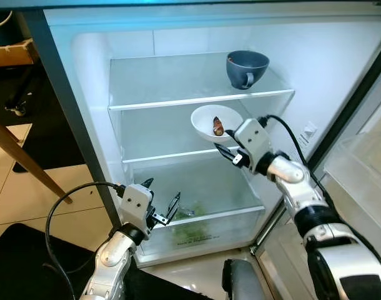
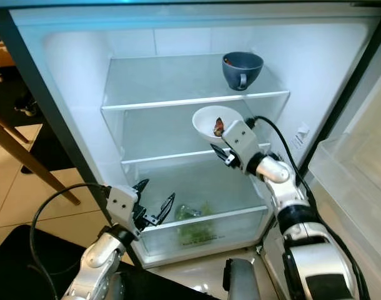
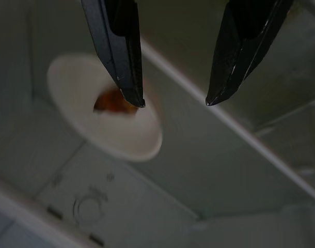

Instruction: Restocking fridge

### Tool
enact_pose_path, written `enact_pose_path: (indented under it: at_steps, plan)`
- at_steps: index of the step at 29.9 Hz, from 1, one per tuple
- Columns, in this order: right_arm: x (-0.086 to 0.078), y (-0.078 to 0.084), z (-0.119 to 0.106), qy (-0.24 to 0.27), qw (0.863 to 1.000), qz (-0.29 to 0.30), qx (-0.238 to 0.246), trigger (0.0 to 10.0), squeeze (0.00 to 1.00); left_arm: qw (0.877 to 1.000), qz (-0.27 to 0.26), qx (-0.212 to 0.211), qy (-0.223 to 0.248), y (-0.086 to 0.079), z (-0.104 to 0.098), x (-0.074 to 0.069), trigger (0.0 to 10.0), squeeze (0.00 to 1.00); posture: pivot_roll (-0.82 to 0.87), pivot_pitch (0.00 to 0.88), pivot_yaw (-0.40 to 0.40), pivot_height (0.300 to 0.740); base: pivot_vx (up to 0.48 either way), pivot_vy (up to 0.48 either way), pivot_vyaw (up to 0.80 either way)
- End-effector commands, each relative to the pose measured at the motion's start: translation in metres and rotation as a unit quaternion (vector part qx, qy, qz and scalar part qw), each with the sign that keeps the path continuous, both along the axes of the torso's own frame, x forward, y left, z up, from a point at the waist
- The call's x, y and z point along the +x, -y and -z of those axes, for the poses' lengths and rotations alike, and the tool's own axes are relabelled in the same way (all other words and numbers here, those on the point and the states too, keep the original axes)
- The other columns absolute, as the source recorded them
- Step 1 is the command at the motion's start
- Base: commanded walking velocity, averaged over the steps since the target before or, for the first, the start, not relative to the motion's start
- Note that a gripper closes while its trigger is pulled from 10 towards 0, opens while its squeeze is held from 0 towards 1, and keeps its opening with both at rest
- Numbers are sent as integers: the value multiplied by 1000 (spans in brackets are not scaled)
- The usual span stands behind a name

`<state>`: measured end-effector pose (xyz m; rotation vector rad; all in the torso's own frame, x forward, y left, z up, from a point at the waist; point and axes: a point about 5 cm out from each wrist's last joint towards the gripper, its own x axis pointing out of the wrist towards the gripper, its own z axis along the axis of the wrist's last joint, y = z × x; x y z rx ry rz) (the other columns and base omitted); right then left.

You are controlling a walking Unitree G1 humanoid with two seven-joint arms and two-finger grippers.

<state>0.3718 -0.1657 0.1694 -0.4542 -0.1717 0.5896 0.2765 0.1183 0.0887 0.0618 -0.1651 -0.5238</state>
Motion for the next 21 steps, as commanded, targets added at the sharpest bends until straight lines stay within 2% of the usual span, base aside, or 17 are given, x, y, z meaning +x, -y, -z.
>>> enact_pose_path:
  at_steps: [1,5,9,13,15,21]
  plan:
    - [0,0,-1,2,1000,5,13,10000,0,1000,0,-1,-1,0,2,0,10000,0,-51,53,-5,447,0,0,0]
    - [-10,-3,13,-16,997,18,68,10000,0,1000,-2,-9,6,0,1,5,10000,0,-61,53,-4,447,0,0,0]
    - [-19,-10,32,-43,992,37,110,10000,0,1000,-8,-18,-10,0,9,7,10000,0,-70,54,-5,447,0,0,0]
    - [-24,-14,39,-55,990,39,126,10000,0,999,-14,-29,-20,-1,13,7,10000,0,-70,54,-5,447,0,0,0]
    - [-31,-20,50,-78,985,40,148,10000,0,998,-23,-39,-32,-3,18,6,10000,0,-75,52,-9,447,0,0,0]
    - [-45,-31,76,-127,975,53,175,10000,0,997,-28,-50,-53,-6,29,0,10000,0,-66,47,-9,447,0,0,0]
